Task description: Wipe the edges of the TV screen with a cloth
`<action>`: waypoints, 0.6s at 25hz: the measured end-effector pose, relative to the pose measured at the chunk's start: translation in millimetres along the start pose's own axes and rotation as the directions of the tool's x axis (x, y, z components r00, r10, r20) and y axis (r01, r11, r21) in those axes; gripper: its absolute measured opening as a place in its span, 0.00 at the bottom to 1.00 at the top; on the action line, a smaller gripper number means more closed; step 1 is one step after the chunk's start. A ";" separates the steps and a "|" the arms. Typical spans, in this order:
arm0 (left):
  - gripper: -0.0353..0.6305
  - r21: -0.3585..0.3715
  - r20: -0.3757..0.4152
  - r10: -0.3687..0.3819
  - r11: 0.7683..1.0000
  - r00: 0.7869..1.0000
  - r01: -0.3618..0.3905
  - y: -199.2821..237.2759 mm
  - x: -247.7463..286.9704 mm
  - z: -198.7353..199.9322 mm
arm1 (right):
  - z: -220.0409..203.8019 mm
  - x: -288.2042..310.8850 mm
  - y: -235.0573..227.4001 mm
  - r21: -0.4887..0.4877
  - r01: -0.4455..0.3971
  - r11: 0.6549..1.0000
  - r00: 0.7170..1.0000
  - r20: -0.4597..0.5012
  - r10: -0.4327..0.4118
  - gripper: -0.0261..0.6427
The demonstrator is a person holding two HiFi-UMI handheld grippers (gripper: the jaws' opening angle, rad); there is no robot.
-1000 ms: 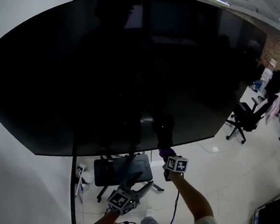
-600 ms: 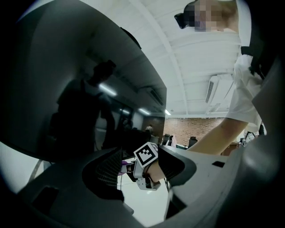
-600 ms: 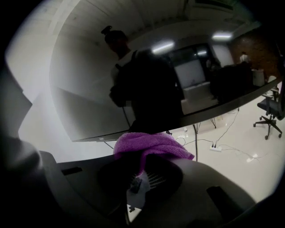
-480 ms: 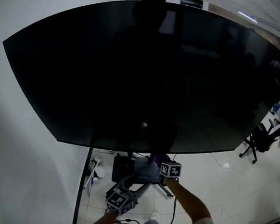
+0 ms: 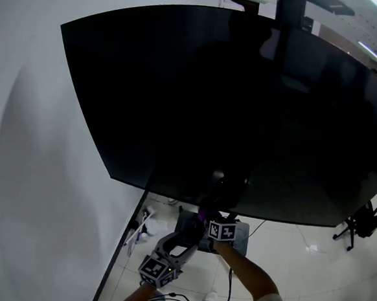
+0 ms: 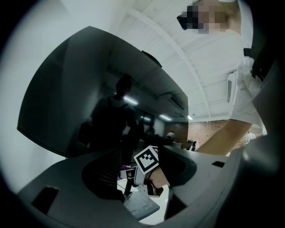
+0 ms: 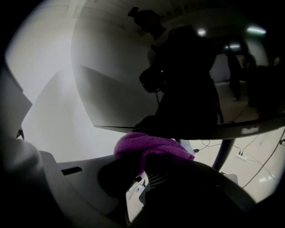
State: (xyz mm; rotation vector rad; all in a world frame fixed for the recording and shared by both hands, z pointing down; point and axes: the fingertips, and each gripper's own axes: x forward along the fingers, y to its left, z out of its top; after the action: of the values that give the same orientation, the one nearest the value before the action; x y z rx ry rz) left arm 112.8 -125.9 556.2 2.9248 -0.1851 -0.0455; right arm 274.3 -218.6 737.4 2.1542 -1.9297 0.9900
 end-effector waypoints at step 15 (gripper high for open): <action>0.40 0.023 0.049 0.358 0.933 0.932 -0.359 148.6 -139.3 6.9 | 14.4 141.0 184.7 -0.172 -0.229 0.958 0.972 -0.090 0.216 0.11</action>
State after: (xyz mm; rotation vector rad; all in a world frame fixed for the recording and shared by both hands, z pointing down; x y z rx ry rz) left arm -43.8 -253.6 583.2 2.8713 -0.7299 -0.0507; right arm 110.2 -383.8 733.5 1.8118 -2.1707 0.8684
